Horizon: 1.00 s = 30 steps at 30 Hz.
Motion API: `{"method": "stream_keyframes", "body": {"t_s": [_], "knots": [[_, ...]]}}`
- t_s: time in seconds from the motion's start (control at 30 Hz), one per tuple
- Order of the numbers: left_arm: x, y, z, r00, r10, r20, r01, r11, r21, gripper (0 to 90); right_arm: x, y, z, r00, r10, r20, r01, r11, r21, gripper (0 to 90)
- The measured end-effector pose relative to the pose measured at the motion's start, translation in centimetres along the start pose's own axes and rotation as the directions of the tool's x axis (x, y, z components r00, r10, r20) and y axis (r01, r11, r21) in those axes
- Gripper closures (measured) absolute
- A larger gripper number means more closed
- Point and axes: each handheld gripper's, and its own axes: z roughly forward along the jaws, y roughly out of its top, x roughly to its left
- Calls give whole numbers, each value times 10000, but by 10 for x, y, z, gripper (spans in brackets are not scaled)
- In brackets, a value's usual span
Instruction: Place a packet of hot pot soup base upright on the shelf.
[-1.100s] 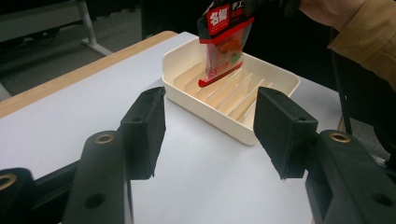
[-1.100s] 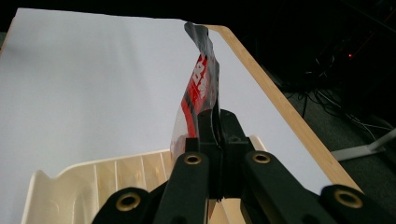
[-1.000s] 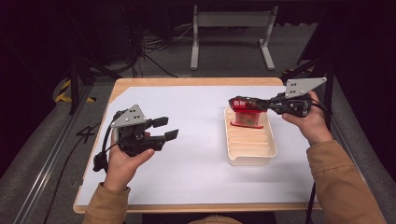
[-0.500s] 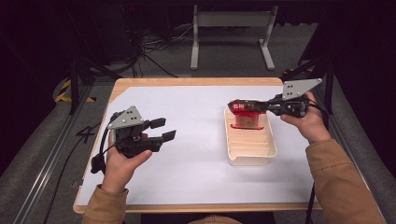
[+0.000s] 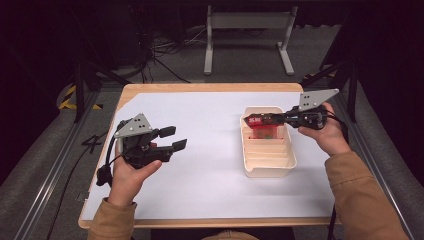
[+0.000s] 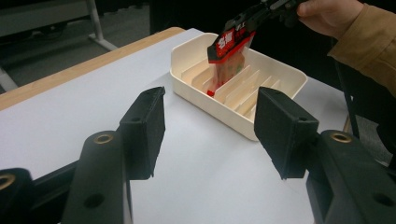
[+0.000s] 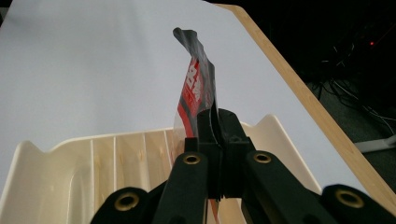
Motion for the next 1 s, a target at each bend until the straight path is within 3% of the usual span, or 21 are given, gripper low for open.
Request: {"method": "stream_keyframes", "body": {"t_s": [1.0], "knots": [[4, -2, 2, 10000, -24, -36, 24, 9999, 101, 436, 2, -25, 6, 9976, 685, 71, -687, 9973, 250, 858]]}}
